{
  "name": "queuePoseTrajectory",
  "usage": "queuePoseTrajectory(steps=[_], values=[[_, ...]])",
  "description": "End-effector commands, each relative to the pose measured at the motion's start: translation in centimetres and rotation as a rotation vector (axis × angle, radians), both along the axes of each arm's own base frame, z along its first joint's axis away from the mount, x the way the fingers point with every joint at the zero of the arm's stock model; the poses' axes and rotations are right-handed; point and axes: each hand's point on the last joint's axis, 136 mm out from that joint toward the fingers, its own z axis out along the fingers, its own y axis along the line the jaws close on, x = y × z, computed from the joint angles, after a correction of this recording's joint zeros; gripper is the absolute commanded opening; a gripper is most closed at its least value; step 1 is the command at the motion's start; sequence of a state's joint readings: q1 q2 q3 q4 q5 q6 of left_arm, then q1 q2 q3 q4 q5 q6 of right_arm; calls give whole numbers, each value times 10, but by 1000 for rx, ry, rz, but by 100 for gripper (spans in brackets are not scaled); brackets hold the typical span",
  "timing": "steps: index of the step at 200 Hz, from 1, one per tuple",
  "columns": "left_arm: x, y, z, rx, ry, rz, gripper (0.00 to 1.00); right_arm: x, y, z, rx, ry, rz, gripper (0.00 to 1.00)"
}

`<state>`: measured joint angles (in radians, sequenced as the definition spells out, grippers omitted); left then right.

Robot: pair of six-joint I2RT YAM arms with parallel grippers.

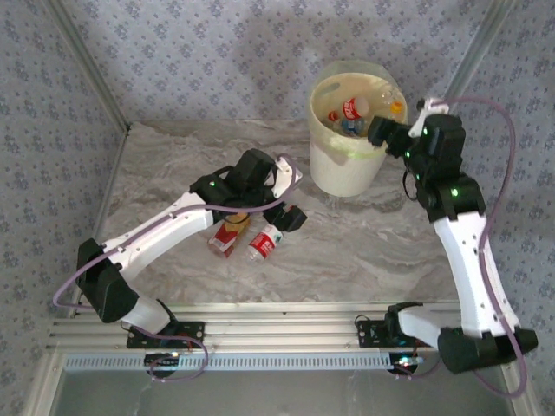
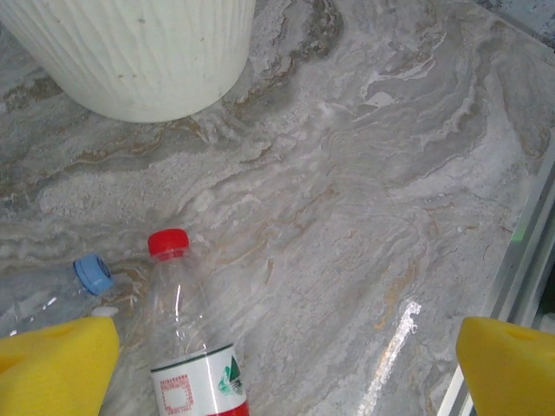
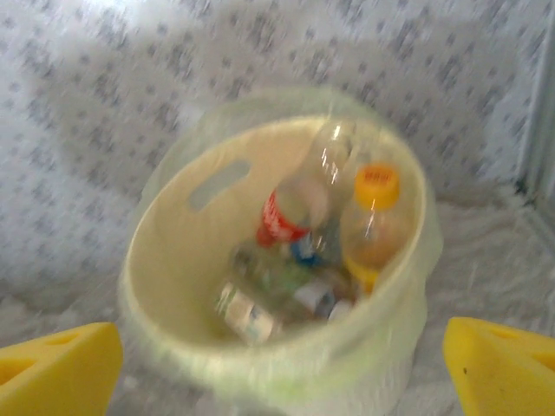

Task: Put the plastic bottles in the bin

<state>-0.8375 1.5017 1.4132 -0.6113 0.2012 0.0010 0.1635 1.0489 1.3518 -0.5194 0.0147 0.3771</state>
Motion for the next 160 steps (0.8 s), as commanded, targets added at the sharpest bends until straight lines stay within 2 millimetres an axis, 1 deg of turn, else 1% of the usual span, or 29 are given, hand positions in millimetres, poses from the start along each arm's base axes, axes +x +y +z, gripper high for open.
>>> queuePoseTrajectory(steps=[1,7,10,11,16,29,52,74,78,90,106,110,127,160], values=[[-1,11,-7,33,58,70,100,-31,30,-37,141,116,159,100],[-3,15,-12,49,71,88,100,-39,36,-42,160,127,197,100],[-4,19,-16,63,83,96,100,-43,40,-41,171,124,220,100],[-4,20,-17,67,85,99,100,-44,41,-47,175,139,225,100],[-5,23,-21,82,94,115,100,-49,46,-58,194,166,254,100],[-7,35,-31,128,122,165,100,-64,59,-71,238,213,327,100],[-16,51,-48,188,169,220,100,-87,73,-93,303,271,407,100],[-26,61,-67,254,167,235,100,-100,77,-118,335,327,430,100],[-27,63,-70,270,165,239,100,-105,77,-129,339,363,424,100],[-29,68,-82,309,170,253,100,-109,77,-143,349,393,419,100],[-32,73,-100,354,199,271,97,-113,78,-160,365,425,411,100],[-32,74,-105,366,207,277,96,-111,79,-158,371,410,415,100],[-34,76,-122,402,241,294,92,-110,81,-163,376,418,419,100],[-32,80,-148,455,267,309,92,-108,82,-166,371,428,421,100]])
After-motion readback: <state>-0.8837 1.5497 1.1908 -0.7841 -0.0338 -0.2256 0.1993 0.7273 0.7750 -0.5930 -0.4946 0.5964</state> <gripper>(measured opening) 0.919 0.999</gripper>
